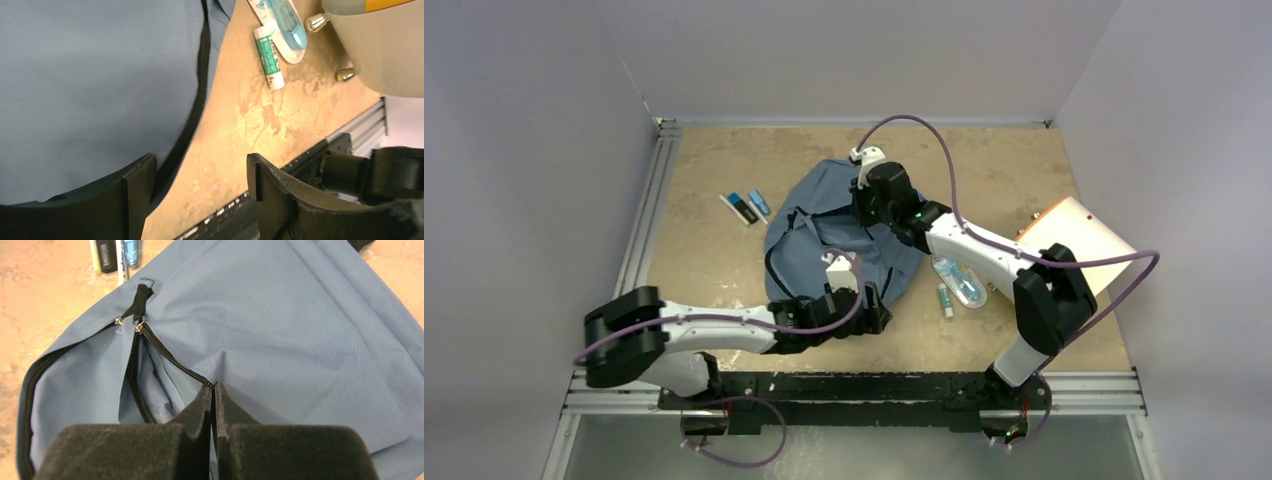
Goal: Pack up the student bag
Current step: Unzip the student bag at the center of the board.
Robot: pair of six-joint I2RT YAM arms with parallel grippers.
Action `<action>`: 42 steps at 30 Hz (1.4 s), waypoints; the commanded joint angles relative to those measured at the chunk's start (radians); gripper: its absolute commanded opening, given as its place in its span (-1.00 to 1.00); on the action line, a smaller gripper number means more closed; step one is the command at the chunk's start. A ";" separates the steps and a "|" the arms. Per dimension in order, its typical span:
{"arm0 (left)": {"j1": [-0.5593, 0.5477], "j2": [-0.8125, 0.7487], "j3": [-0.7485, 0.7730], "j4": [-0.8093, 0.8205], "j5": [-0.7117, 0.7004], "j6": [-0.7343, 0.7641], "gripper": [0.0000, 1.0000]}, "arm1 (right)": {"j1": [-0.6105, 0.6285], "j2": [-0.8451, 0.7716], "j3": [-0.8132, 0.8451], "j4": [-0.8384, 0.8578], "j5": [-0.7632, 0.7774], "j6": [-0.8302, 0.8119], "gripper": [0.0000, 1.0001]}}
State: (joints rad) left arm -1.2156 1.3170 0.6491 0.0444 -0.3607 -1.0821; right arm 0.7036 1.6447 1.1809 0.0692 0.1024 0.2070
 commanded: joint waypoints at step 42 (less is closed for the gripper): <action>-0.178 0.299 0.412 -0.103 -0.290 0.146 0.22 | -0.090 0.075 0.270 -0.217 -0.229 0.107 -1.00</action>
State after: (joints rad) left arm -1.4220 1.5517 0.9997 -0.2401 -0.7204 -1.0653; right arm 0.6151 1.7401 1.3800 -0.1837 -0.1234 0.3069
